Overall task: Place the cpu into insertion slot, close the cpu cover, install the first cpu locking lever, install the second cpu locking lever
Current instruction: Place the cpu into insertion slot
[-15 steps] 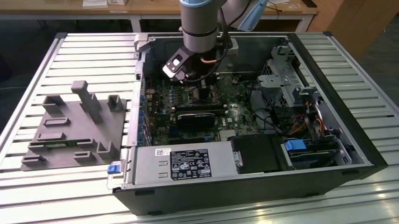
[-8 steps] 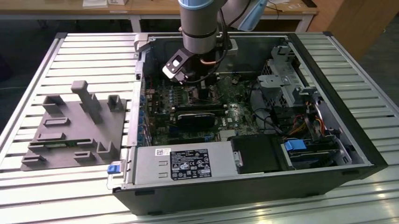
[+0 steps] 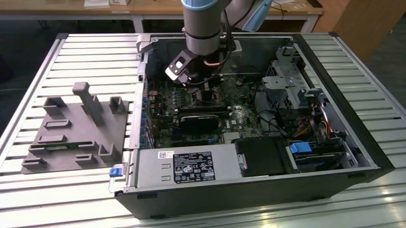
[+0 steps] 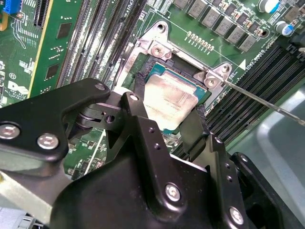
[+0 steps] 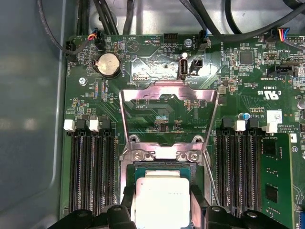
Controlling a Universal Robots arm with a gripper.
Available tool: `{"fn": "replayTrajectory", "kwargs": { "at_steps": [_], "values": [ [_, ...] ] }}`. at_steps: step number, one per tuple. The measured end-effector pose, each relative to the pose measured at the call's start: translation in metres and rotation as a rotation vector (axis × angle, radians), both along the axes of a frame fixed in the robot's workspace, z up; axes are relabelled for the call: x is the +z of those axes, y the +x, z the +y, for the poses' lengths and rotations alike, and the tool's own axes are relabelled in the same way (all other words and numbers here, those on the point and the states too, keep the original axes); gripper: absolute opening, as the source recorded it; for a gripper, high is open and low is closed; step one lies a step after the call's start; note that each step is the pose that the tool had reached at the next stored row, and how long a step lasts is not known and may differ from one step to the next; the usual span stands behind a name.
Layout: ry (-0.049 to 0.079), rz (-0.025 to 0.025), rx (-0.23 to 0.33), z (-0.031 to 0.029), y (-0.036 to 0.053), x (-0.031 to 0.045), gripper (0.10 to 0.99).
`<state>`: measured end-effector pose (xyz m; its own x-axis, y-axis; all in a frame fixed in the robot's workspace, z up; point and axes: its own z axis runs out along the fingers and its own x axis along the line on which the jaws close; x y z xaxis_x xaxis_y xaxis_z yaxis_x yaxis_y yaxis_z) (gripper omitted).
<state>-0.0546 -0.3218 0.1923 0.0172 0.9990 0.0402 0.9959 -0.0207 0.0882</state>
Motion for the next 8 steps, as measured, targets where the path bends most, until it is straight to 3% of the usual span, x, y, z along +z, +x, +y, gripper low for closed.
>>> {"fn": "replayTrajectory", "kwargs": {
  "at_steps": [8],
  "values": [
    [0.0,-0.0001,-0.001,0.0,0.0,0.0021,0.537]
  ]
}}
